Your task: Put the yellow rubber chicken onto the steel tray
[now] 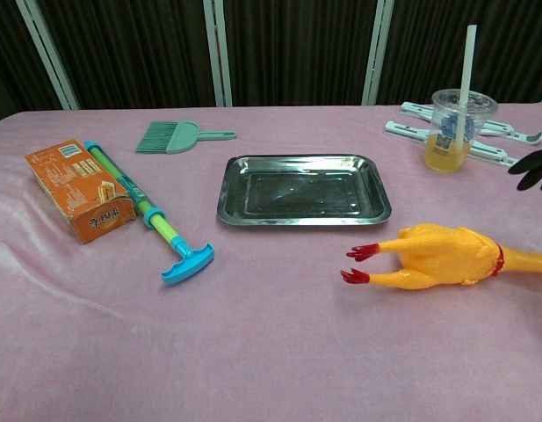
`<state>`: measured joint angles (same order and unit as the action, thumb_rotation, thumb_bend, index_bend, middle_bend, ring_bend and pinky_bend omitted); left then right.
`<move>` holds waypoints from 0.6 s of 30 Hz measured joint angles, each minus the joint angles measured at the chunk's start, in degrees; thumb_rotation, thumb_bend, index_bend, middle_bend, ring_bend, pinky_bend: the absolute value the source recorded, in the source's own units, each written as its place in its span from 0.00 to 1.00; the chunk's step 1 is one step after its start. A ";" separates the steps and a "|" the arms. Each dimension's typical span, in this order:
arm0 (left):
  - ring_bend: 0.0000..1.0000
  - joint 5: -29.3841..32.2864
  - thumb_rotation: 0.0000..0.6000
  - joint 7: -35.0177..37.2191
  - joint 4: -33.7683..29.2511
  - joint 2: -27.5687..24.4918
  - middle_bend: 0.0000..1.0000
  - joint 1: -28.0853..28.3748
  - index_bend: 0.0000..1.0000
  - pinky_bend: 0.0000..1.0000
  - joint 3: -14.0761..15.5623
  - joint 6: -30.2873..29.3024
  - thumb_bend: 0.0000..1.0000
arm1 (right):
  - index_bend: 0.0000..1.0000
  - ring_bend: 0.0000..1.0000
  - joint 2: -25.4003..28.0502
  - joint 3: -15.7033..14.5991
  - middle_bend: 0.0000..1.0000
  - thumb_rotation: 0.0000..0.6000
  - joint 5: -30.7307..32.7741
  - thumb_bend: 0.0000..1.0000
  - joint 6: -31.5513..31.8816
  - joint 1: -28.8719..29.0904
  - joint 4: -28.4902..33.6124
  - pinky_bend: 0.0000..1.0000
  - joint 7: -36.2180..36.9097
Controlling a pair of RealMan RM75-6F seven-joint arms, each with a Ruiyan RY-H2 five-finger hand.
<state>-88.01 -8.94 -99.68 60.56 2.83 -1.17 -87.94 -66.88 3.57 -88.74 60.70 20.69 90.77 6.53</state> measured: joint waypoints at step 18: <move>0.09 1.01 1.00 1.25 1.15 0.44 0.09 0.37 0.06 0.07 0.06 1.43 0.02 | 0.34 0.34 -8.73 1.07 0.33 1.00 8.47 0.19 -9.85 6.00 -11.39 0.33 0.07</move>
<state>-87.00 -7.69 -98.53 61.00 3.20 -1.11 -86.50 -75.61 4.65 -80.27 50.85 26.69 79.38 6.61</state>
